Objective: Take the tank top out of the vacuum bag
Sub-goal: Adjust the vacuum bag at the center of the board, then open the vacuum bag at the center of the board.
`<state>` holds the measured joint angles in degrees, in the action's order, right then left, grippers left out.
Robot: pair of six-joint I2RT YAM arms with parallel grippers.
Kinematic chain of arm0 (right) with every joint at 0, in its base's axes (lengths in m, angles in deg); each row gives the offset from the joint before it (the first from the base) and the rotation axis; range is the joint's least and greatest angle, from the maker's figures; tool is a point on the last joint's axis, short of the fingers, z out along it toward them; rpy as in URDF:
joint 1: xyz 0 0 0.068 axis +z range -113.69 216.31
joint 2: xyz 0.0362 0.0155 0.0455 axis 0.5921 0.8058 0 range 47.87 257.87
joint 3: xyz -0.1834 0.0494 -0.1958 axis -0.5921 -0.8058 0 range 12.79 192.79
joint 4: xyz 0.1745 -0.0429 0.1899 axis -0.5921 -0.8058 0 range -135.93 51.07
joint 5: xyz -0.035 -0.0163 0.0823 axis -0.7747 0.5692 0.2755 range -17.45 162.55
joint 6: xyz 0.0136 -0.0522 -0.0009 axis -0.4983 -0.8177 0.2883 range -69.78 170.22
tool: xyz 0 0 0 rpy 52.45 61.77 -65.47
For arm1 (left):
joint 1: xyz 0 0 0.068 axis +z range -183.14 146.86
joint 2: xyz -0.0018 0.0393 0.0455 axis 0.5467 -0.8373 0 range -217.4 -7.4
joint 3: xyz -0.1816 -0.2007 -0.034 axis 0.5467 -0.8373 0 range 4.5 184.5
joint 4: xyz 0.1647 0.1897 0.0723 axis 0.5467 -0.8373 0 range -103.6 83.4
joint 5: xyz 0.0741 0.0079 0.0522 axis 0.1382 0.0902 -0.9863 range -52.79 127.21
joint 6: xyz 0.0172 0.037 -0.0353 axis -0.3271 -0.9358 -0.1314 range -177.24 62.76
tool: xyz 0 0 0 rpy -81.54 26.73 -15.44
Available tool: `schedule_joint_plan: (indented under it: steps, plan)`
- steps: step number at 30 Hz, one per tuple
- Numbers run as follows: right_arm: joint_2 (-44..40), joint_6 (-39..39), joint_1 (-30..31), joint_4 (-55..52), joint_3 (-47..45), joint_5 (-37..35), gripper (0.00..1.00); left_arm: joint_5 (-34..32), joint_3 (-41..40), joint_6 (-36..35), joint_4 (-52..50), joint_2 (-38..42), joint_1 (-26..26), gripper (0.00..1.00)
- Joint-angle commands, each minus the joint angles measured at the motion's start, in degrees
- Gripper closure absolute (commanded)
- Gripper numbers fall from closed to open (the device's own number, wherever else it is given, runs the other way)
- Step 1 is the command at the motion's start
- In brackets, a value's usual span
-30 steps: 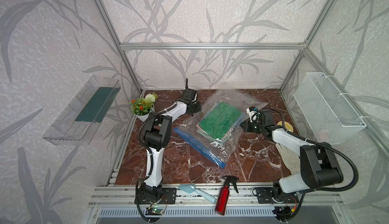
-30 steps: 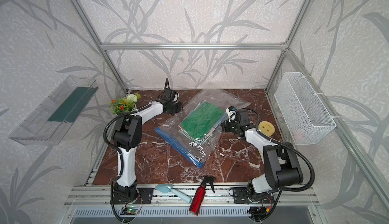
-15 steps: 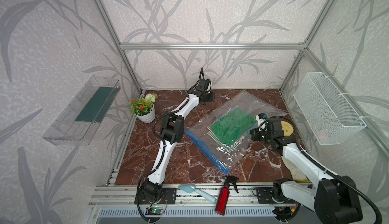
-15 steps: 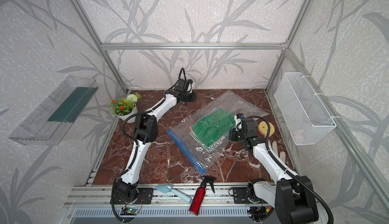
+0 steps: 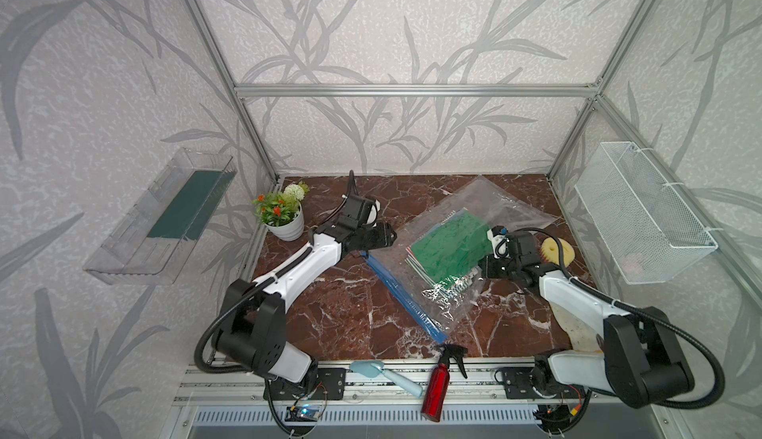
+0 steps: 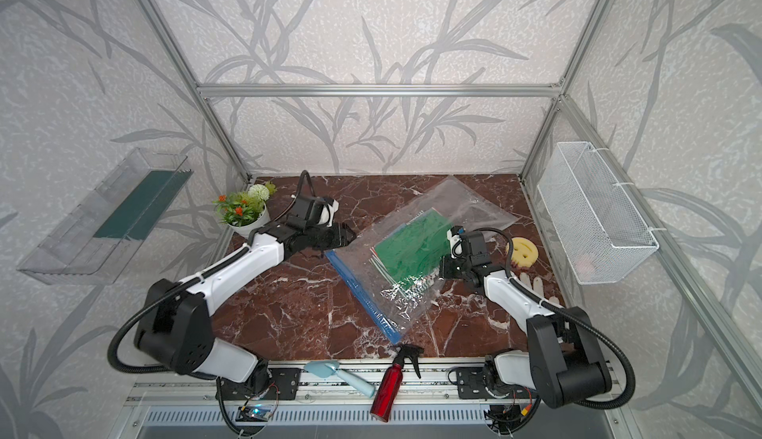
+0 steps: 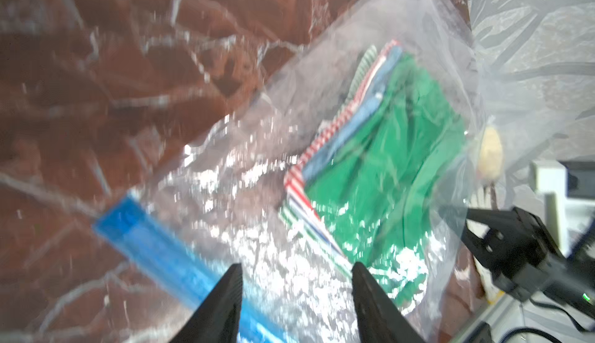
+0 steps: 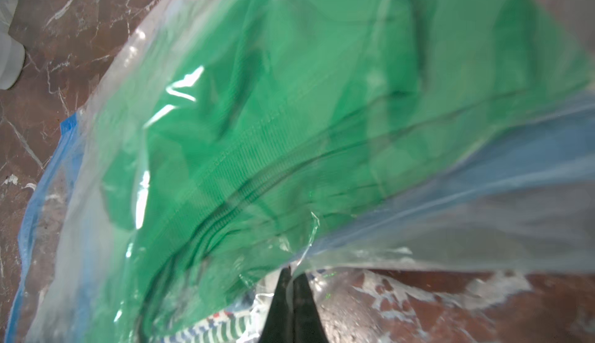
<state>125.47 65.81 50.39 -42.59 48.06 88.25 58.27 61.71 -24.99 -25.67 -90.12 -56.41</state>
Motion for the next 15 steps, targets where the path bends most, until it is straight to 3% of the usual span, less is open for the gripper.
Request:
schedule_joint_plan:
  steps: [1, 6, 9, 15]
  plan:
    - [6.04, 1.85, 3.8, 4.03, 3.37, 2.86, 1.0, 5.93, -11.62, 11.91, 5.72, 4.25, -0.61, 0.39]
    - [14.08, 4.41, 8.04, 7.93, 8.2, 2.72, 1.0, 2.37, -18.02, 16.0, 7.72, 9.02, -0.83, 0.34]
    - [16.75, 5.43, 8.15, 9.18, 11.09, 2.3, 1.0, -1.35, -17.03, 16.66, 8.75, 7.38, -0.74, 0.34]
    - [14.94, 1.37, 8.15, 1.75, 15.71, -1.77, 1.0, -5.79, -10.94, 16.77, 9.64, 1.0, -0.22, 0.36]
